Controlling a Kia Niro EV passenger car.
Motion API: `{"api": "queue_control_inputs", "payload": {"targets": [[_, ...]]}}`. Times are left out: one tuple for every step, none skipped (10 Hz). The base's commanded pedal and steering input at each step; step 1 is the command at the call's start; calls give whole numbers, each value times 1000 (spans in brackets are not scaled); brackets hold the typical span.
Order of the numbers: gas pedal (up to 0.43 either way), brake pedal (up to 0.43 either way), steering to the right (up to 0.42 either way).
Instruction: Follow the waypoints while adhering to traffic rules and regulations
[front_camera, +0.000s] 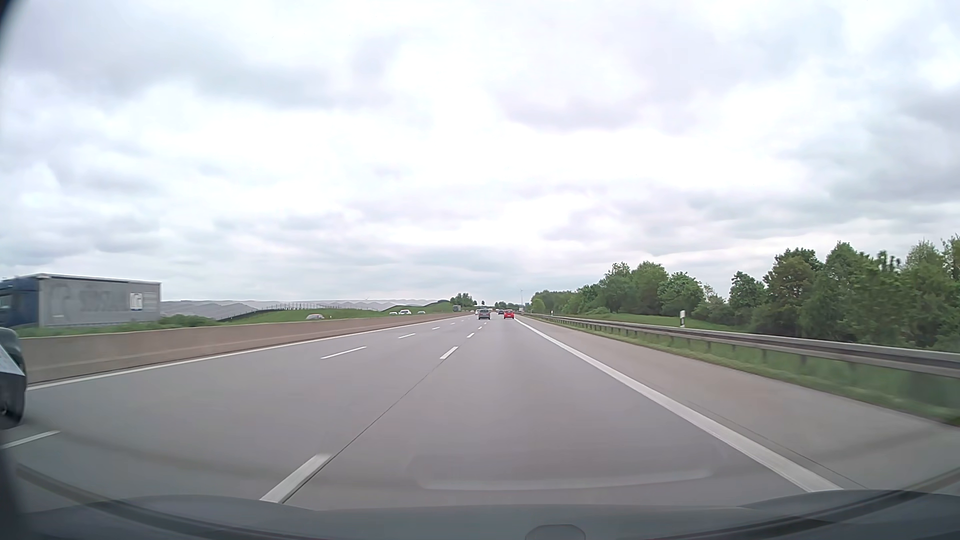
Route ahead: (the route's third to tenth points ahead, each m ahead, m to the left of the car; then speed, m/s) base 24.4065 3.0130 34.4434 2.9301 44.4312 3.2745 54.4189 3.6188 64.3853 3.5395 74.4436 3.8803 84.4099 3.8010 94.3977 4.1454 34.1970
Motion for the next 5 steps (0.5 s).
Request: {"api": "queue_control_inputs", "payload": {"targets": [[228, 0, -3], [228, 0, -3], [228, 0, -3], [228, 0, -3], [228, 0, -3]]}}
